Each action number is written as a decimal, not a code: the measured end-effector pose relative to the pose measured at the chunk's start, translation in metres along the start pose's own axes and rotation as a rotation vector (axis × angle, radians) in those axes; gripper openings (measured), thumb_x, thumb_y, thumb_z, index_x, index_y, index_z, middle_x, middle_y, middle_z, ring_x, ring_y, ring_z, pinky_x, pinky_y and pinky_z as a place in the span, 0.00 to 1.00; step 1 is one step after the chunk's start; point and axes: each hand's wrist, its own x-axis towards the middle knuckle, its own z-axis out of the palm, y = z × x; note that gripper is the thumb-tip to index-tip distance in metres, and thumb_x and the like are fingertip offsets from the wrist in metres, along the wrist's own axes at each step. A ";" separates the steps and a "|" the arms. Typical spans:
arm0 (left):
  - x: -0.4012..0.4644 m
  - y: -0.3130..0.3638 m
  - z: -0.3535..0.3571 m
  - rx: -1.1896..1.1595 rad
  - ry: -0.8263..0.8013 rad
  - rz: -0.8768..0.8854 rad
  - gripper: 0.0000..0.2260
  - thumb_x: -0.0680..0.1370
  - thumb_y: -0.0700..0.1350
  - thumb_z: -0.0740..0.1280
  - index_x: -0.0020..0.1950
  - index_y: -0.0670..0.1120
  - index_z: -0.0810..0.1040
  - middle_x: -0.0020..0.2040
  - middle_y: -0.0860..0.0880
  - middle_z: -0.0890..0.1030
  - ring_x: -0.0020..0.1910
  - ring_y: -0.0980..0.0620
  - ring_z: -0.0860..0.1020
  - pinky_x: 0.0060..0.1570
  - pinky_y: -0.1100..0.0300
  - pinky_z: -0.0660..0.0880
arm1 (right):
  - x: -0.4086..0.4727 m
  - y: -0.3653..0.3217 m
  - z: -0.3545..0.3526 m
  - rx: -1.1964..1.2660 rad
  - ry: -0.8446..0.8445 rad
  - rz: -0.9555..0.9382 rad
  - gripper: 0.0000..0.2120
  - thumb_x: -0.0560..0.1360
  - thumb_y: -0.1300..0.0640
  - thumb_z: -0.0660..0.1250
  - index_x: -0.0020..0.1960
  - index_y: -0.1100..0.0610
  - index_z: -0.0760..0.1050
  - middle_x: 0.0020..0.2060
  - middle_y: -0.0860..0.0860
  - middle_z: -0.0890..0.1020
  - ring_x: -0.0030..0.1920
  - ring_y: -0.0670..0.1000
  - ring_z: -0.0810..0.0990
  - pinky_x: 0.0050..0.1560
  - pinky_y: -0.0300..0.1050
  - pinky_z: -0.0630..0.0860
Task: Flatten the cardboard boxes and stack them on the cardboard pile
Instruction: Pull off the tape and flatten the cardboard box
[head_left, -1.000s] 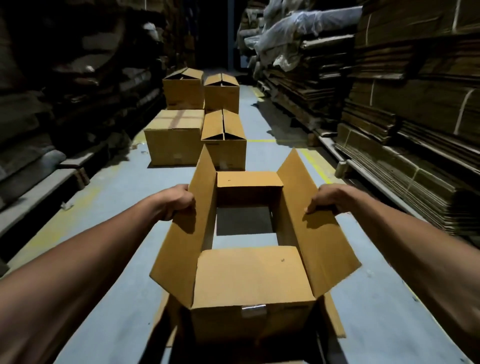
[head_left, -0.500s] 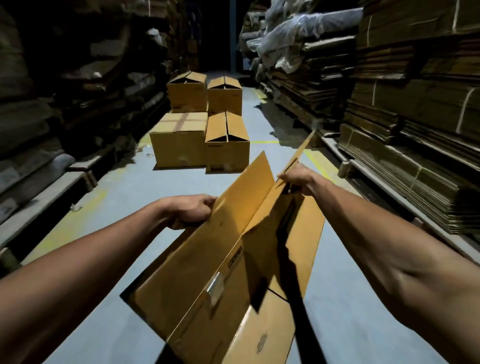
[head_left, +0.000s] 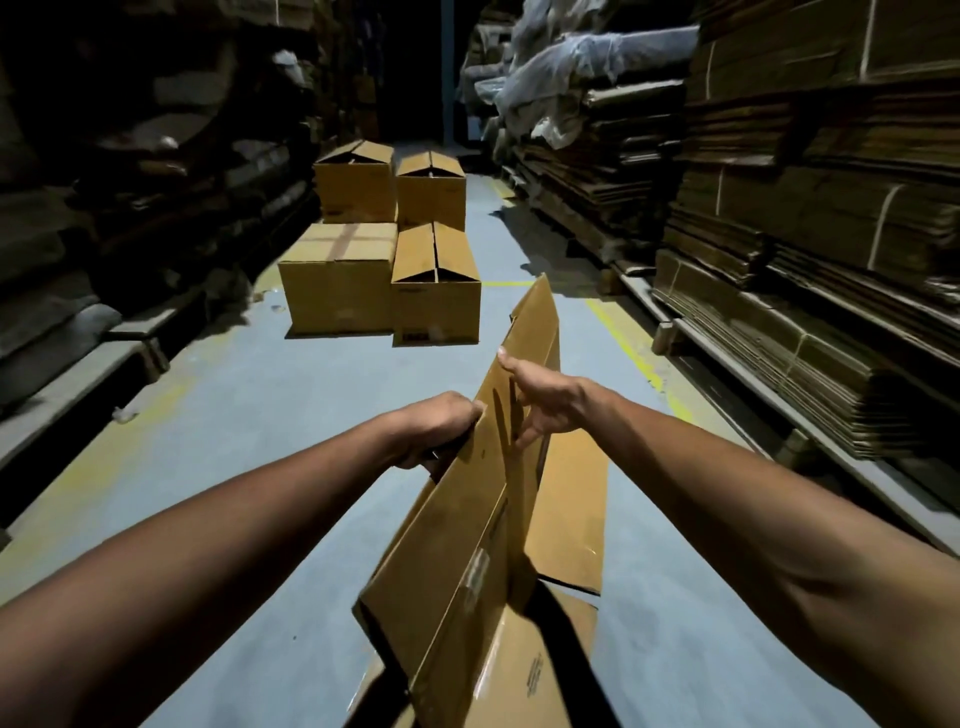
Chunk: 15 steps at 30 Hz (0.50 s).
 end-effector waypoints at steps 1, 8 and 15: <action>0.003 0.002 0.001 -0.020 0.018 -0.020 0.30 0.85 0.66 0.51 0.65 0.44 0.79 0.59 0.37 0.81 0.50 0.42 0.82 0.45 0.49 0.78 | -0.002 0.001 0.003 0.013 -0.003 -0.010 0.42 0.81 0.28 0.49 0.82 0.58 0.56 0.71 0.60 0.71 0.75 0.69 0.67 0.69 0.75 0.69; 0.020 0.011 0.006 0.308 0.296 -0.040 0.17 0.81 0.57 0.68 0.61 0.45 0.79 0.54 0.46 0.82 0.51 0.46 0.82 0.55 0.49 0.82 | -0.014 -0.001 0.014 0.163 -0.048 -0.050 0.44 0.80 0.27 0.51 0.85 0.54 0.49 0.83 0.57 0.53 0.80 0.67 0.60 0.69 0.69 0.73; 0.023 0.015 -0.014 0.150 0.328 0.028 0.09 0.83 0.48 0.66 0.60 0.46 0.79 0.53 0.44 0.84 0.50 0.44 0.85 0.54 0.46 0.84 | -0.015 0.013 0.005 0.086 0.163 -0.012 0.43 0.81 0.27 0.45 0.76 0.63 0.66 0.73 0.65 0.72 0.65 0.67 0.78 0.69 0.63 0.75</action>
